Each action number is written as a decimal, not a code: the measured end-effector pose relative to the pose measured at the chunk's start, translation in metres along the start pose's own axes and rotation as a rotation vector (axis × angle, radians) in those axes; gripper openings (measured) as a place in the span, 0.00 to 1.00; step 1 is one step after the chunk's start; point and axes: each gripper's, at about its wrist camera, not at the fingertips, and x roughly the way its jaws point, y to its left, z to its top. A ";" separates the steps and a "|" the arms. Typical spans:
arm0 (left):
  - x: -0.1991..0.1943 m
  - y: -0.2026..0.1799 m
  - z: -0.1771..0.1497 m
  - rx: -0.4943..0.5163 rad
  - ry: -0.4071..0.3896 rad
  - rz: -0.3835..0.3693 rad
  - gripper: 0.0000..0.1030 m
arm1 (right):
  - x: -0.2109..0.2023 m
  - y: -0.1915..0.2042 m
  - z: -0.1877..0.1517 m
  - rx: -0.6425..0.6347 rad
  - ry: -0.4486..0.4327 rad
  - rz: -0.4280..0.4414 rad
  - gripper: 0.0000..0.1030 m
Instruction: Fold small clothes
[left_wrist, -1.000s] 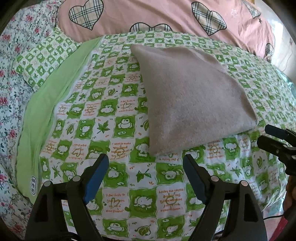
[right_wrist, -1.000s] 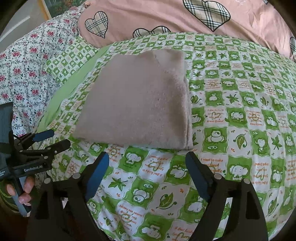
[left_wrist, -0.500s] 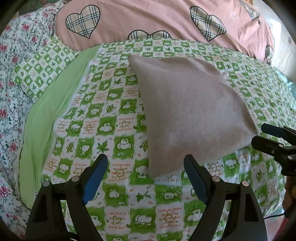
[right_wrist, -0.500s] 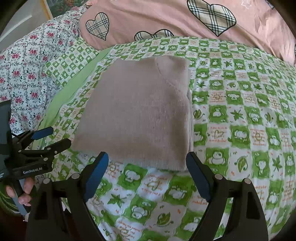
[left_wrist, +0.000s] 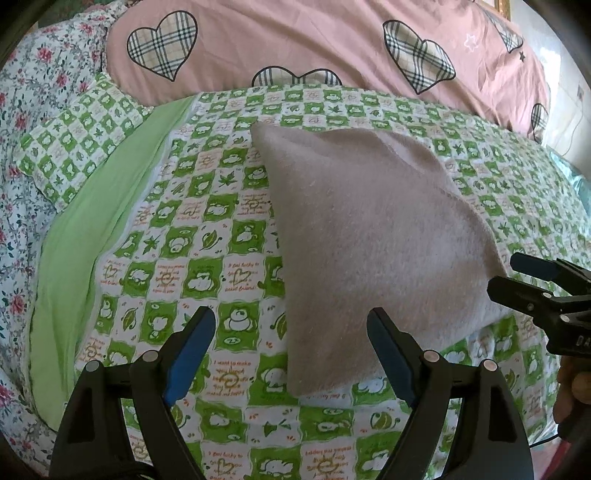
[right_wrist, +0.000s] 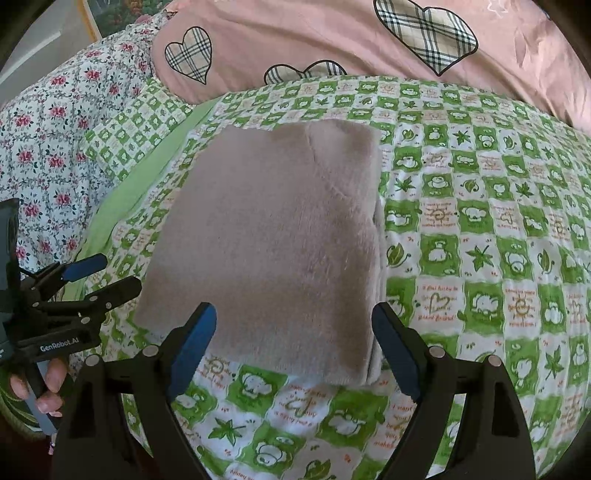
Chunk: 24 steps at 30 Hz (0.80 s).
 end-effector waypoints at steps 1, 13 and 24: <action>0.000 -0.001 0.000 -0.002 0.000 -0.002 0.82 | 0.001 0.000 0.001 0.001 -0.001 0.000 0.84; 0.002 -0.006 0.003 0.001 0.005 -0.016 0.82 | 0.008 0.000 0.008 0.005 0.001 0.019 0.84; 0.003 -0.006 0.004 0.001 0.006 -0.018 0.82 | 0.011 -0.002 0.008 0.009 0.012 0.019 0.85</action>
